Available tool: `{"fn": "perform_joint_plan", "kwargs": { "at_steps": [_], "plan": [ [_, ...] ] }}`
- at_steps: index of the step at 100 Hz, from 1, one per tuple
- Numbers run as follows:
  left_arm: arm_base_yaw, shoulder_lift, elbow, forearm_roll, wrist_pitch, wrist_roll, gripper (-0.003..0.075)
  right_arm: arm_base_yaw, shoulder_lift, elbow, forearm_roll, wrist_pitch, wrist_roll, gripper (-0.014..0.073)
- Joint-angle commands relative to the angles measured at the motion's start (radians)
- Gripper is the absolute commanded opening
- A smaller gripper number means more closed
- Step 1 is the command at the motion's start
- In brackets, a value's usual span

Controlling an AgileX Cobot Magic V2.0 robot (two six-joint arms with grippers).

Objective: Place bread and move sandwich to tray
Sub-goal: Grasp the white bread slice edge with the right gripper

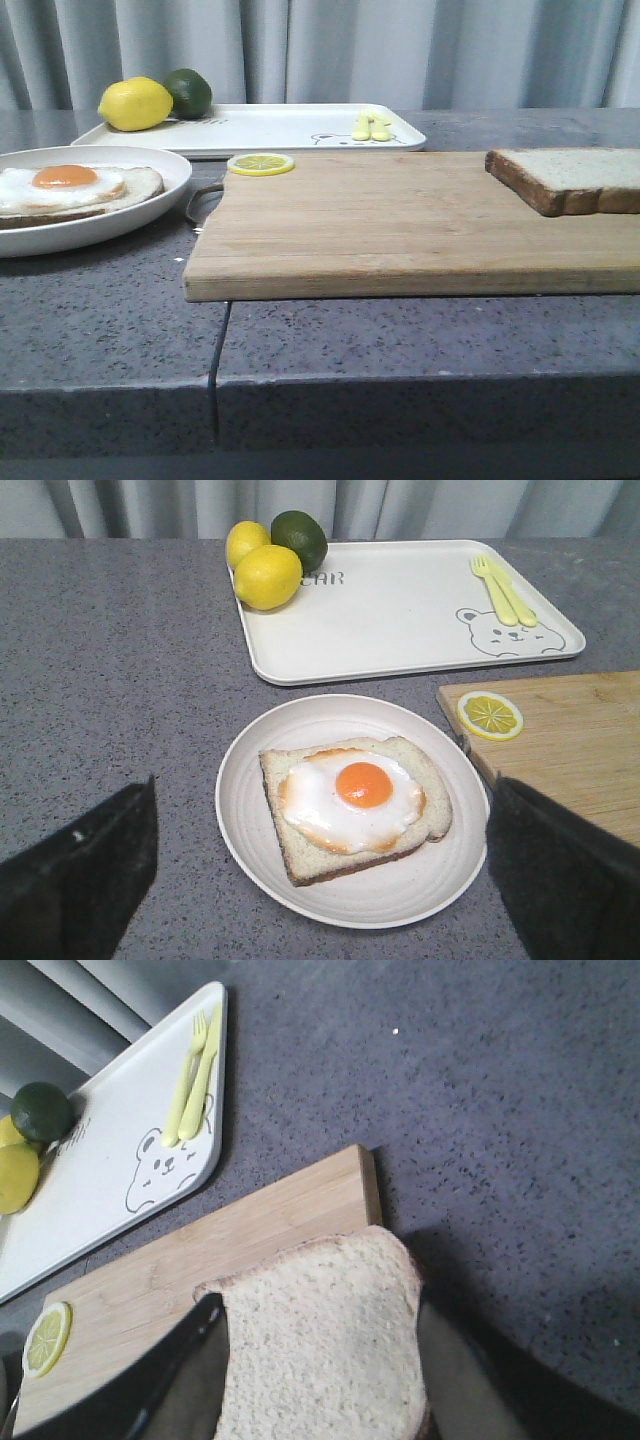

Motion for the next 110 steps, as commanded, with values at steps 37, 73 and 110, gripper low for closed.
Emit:
{"fn": "perform_joint_plan", "kwargs": {
  "at_steps": [37,73,110],
  "plan": [
    [-0.007,0.009,-0.030,-0.006,-0.074,-0.009,0.0618,-0.005,0.127,-0.030,0.054,0.041,-0.031,0.0428],
    [-0.007,0.009,-0.030,-0.006,-0.074,-0.009,0.0618,-0.005,0.199,-0.030,0.067,0.106,-0.049,0.0428],
    [-0.007,0.009,-0.030,-0.006,-0.074,-0.009,0.0618,0.000,0.239,-0.030,0.073,0.140,-0.051,0.0428]
  ]
}}
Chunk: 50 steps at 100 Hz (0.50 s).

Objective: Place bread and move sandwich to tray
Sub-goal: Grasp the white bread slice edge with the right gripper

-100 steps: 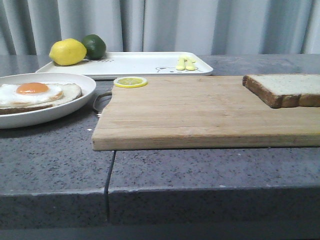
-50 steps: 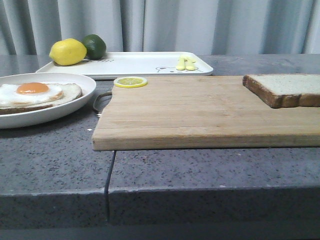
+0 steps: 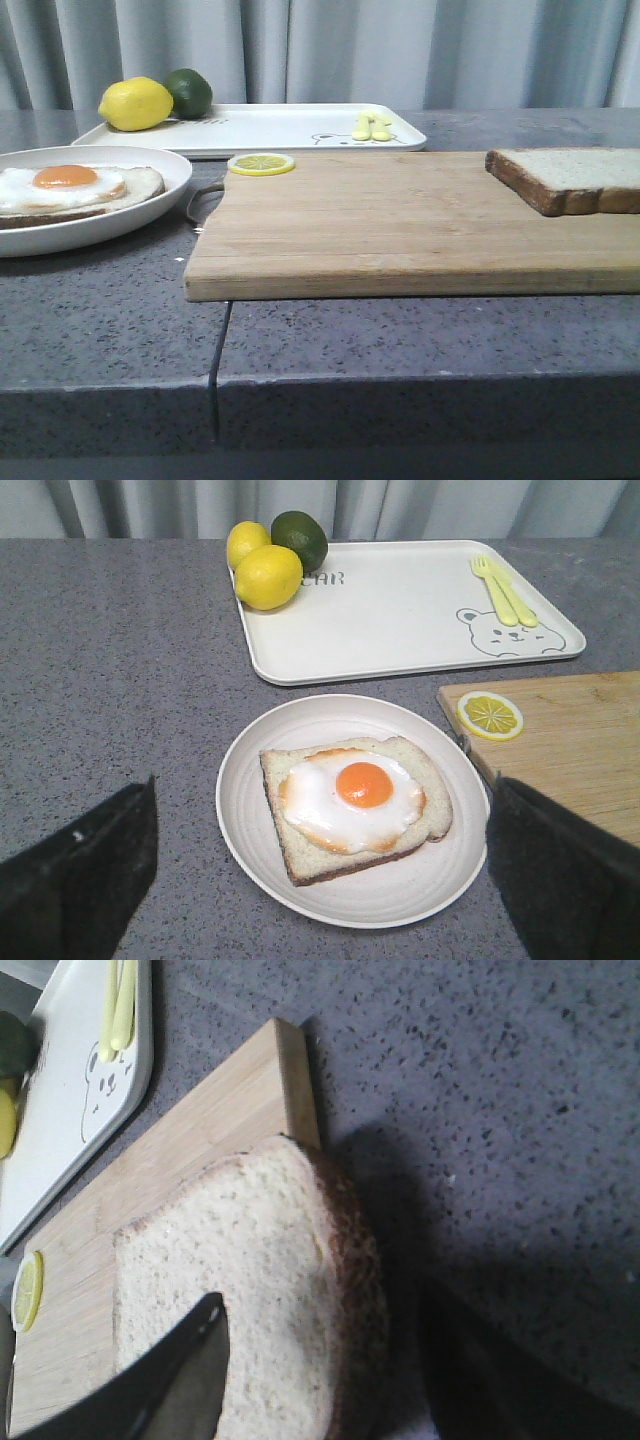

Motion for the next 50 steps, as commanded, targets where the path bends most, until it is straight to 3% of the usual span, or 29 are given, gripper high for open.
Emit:
{"fn": "perform_joint_plan", "kwargs": {
  "at_steps": [1,50],
  "plan": [
    [-0.007,0.009,-0.030,-0.006,-0.074,-0.009,0.0618,0.000,-0.018,-0.030,0.054,0.051,-0.017,0.0428],
    [-0.007,0.009,-0.030,-0.006,-0.074,-0.009,0.0618,0.023,0.053,-0.032,0.079,0.091,-0.032,0.0428]
  ]
}}
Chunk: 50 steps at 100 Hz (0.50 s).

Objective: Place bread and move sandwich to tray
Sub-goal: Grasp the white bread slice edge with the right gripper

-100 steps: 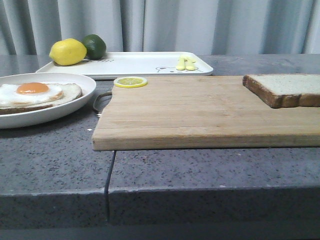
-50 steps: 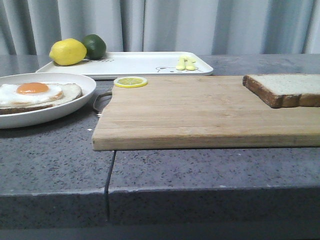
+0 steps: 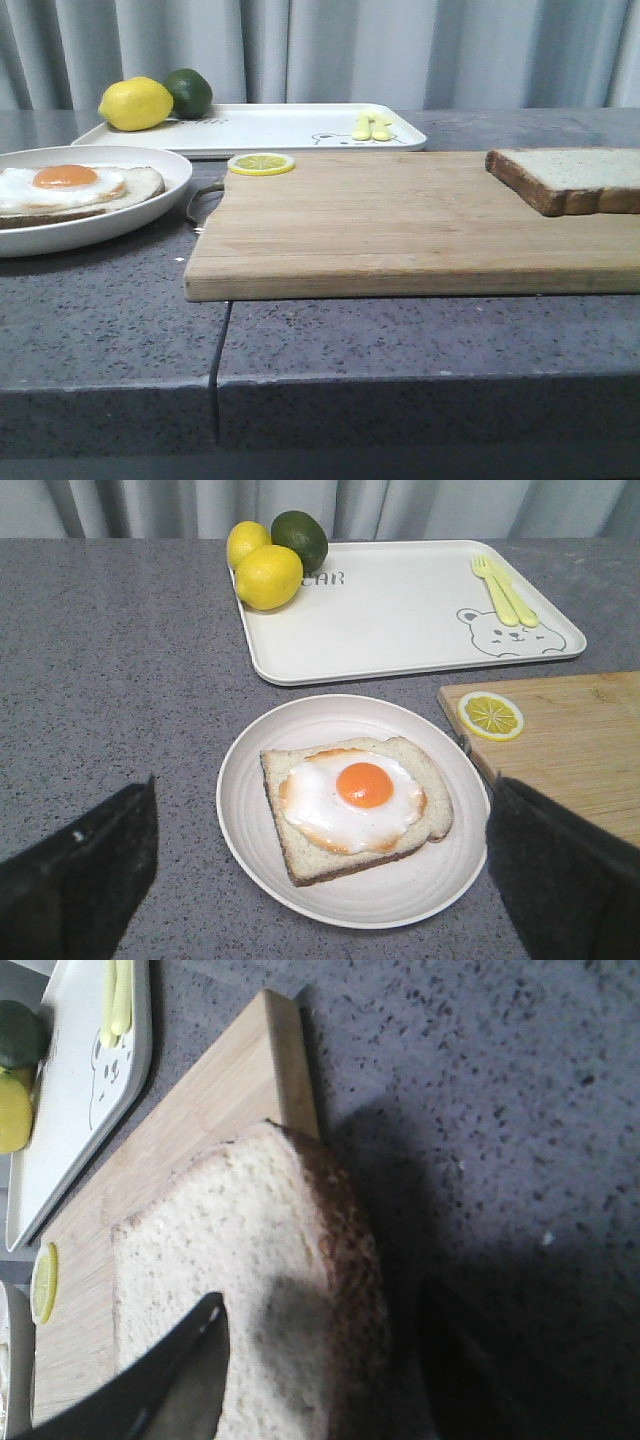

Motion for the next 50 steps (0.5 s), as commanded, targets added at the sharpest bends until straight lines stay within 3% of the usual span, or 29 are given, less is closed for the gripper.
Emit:
{"fn": "perform_joint_plan", "kwargs": {
  "at_steps": [1,24,50],
  "plan": [
    [-0.007,0.009,-0.030,-0.006,-0.074,-0.009,0.0618,0.005,-0.014,-0.024,0.045,0.055,-0.015,0.0428],
    [-0.007,0.009,-0.030,-0.006,-0.074,-0.009,0.0618,0.012,-0.004,-0.024,0.049,0.055,-0.016,0.0410],
    [-0.007,0.009,-0.030,-0.006,-0.074,-0.009,0.0618,0.012,-0.002,-0.024,0.049,0.023,-0.016,0.0154]
  ]
}}
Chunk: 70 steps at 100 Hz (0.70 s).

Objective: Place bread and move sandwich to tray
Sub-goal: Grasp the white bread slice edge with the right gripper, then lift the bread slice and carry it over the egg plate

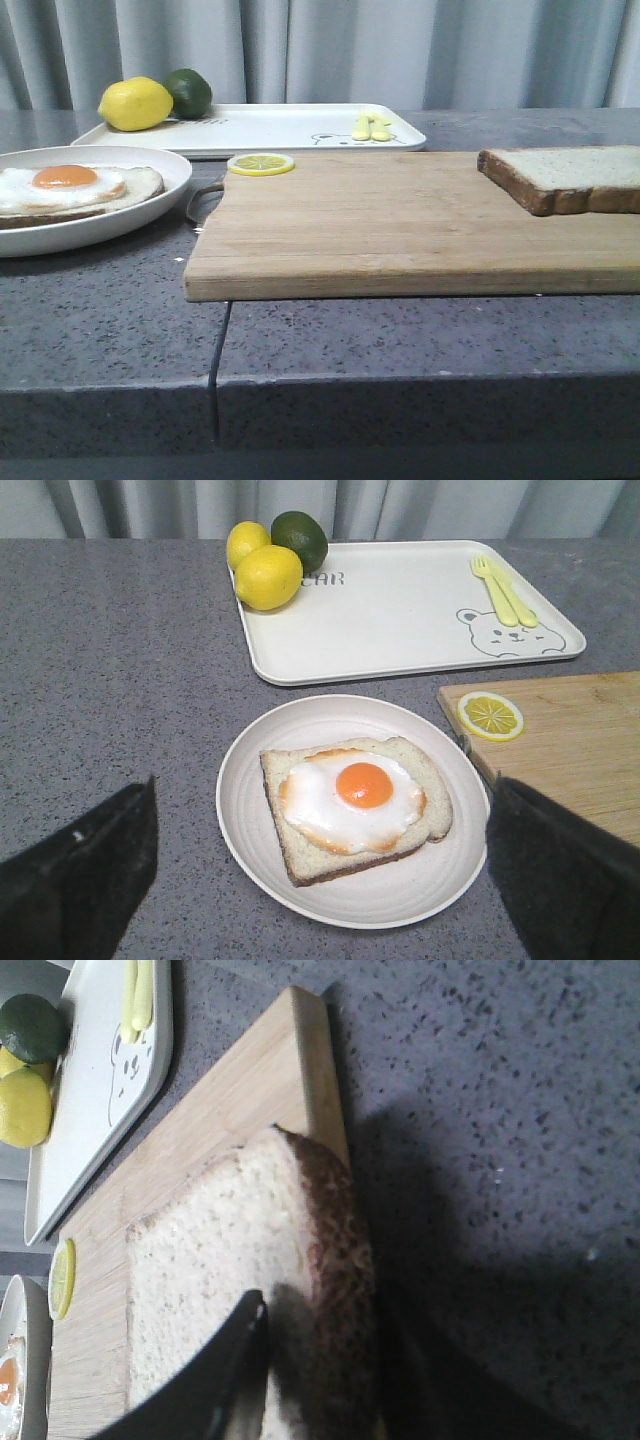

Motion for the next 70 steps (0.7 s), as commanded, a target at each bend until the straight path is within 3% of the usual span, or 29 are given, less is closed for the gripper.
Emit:
{"fn": "perform_joint_plan", "kwargs": {
  "at_steps": [1,26,70],
  "plan": [
    [-0.007,0.009,-0.030,-0.006,-0.074,-0.009,0.0618,0.000,-0.017,-0.018,0.030,0.004,-0.008,0.0146],
    [-0.007,0.009,-0.030,-0.006,-0.074,-0.009,0.0618,0.000,-0.019,-0.021,0.038,-0.012,-0.017,-0.0111],
    [-0.007,0.009,-0.030,-0.006,-0.074,-0.009,0.0618,0.036,-0.271,-0.138,0.110,0.104,0.047,-0.0108]
  ]
}}
